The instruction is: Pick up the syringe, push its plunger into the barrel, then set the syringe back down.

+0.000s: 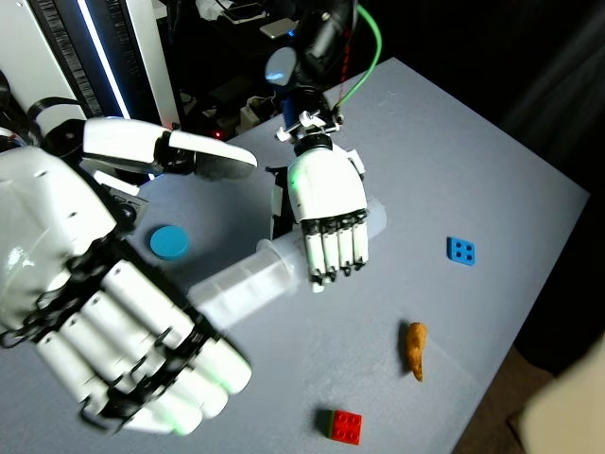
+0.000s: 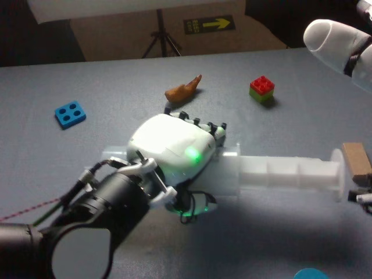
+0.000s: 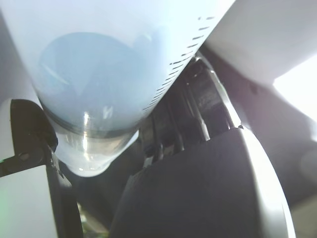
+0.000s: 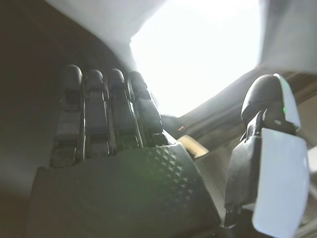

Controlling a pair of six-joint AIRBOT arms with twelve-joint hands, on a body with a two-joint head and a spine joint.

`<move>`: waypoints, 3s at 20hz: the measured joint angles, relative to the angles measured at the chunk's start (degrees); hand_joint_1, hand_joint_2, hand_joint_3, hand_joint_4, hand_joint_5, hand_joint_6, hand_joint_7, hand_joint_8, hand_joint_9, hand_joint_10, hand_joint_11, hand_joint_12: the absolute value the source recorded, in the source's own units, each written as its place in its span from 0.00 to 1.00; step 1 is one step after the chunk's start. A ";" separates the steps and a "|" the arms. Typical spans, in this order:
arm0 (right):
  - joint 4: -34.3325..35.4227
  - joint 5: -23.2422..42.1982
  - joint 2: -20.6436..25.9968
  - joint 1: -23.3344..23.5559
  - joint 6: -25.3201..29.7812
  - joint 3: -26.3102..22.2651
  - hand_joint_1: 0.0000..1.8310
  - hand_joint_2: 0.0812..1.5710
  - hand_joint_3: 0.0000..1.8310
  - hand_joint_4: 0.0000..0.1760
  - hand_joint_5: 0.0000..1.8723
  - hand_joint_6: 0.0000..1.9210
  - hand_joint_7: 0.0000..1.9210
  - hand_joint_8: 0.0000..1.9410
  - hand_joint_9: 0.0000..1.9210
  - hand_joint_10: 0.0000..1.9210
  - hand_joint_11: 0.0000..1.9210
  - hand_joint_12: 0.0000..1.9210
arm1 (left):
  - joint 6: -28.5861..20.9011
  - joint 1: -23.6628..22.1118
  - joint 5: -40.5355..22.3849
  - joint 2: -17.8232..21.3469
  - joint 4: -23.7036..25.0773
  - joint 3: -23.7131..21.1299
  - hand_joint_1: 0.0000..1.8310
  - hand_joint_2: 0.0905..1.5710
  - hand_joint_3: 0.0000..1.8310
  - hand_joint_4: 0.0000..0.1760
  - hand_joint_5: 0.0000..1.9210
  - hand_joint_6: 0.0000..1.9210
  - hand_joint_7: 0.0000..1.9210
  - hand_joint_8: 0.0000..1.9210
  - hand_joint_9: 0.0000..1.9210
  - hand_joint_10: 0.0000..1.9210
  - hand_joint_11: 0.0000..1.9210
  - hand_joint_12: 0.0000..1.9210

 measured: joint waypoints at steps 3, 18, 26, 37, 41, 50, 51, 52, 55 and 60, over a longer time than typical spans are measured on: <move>3.30 0.35 0.24 2.03 -1.01 -2.38 0.11 0.53 0.00 0.00 0.06 0.00 0.06 0.00 0.06 0.00 0.00 0.29 | -0.04 -1.22 -1.40 2.03 0.96 0.00 0.74 0.76 0.00 0.00 0.45 0.49 0.36 0.77 0.35 0.86 0.33 0.86; 7.89 13.64 -6.86 -1.22 12.41 -3.96 0.11 0.53 0.00 0.00 0.07 0.00 0.08 0.00 0.08 0.00 0.00 0.31 | 7.48 -9.46 -17.49 8.46 0.44 5.92 0.81 0.74 0.00 0.00 0.45 0.46 0.36 0.72 0.37 0.77 0.39 0.89; 7.26 17.64 -9.20 -4.11 17.00 -3.80 0.11 0.53 0.00 0.00 0.07 0.00 0.07 0.00 0.07 0.00 0.00 0.33 | 17.38 -15.37 -15.43 8.85 -11.63 3.17 0.81 0.74 0.00 0.00 0.45 0.48 0.37 0.70 0.38 0.76 0.38 0.90; 6.38 13.77 -9.07 -5.18 25.83 -0.04 0.10 0.53 0.00 0.00 0.07 0.00 0.07 0.00 0.07 0.00 0.00 0.33 | 21.57 -18.08 -14.03 12.04 -16.02 0.46 0.81 0.74 0.00 0.00 0.44 0.48 0.37 0.70 0.38 0.76 0.38 0.90; 5.51 9.16 -10.01 -5.86 28.09 2.71 0.12 0.53 0.00 0.00 0.07 0.00 0.07 0.00 0.07 0.00 0.00 0.33 | 25.20 -20.31 -14.58 12.11 -19.10 -0.11 0.81 0.74 0.00 0.00 0.44 0.48 0.38 0.69 0.39 0.76 0.37 0.90; 3.58 6.49 -15.08 -5.79 28.98 7.56 0.12 0.53 0.00 0.00 0.08 0.00 0.08 0.00 0.07 0.00 0.00 0.32 | 25.42 -20.92 -10.56 11.56 -22.14 -1.49 0.81 0.73 0.00 0.00 0.44 0.49 0.39 0.67 0.40 0.74 0.40 0.88; 2.03 6.51 -15.30 -5.53 29.64 8.31 0.12 0.53 0.00 0.00 0.08 0.00 0.07 0.00 0.07 0.00 0.00 0.32 | 25.42 -20.92 -10.80 11.56 -22.10 -1.75 0.81 0.74 0.00 0.00 0.44 0.49 0.39 0.68 0.39 0.75 0.37 0.90; 1.77 6.60 -15.45 -5.03 29.83 8.66 0.11 0.54 0.00 0.00 0.07 0.00 0.07 0.00 0.06 0.00 0.00 0.32 | 25.44 -20.92 -10.88 11.34 -22.08 -1.73 0.81 0.73 0.00 0.00 0.44 0.49 0.39 0.67 0.40 0.74 0.38 0.89; 1.31 5.79 -16.59 -4.90 30.82 9.51 0.11 0.54 0.00 0.00 0.07 0.00 0.07 0.00 0.07 0.00 0.00 0.34 | 25.55 -20.92 -10.95 11.21 -22.10 -1.73 0.81 0.74 0.00 0.00 0.44 0.48 0.38 0.69 0.38 0.76 0.38 0.89; 1.38 3.37 -18.40 -4.28 32.44 11.58 0.11 0.54 0.00 0.00 0.06 0.00 0.06 0.00 0.06 0.00 0.00 0.28 | 25.97 -21.29 -10.21 11.21 -22.49 -1.42 0.81 0.73 0.00 0.00 0.44 0.49 0.39 0.67 0.40 0.74 0.38 0.89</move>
